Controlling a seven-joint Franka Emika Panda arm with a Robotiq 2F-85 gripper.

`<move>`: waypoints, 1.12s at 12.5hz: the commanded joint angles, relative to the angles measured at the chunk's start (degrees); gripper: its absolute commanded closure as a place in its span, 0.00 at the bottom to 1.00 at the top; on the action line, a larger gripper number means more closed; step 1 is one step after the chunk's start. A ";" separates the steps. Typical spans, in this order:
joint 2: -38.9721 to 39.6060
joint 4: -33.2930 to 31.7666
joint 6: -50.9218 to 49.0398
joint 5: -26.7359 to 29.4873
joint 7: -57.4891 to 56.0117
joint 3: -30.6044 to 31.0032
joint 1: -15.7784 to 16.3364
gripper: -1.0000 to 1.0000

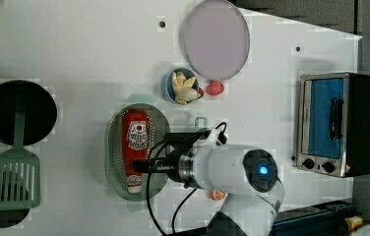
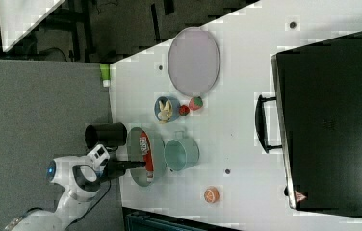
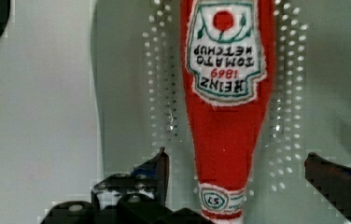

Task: Pick ketchup from strainer and place it on the table

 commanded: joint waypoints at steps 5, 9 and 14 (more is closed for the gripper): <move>6.72 2.84 5.75 -7.96 7.25 -3.95 2.44 0.00; 11.58 6.45 6.42 -9.76 7.28 -7.63 5.81 0.30; 10.68 8.24 4.91 -9.70 7.29 -7.40 6.82 0.44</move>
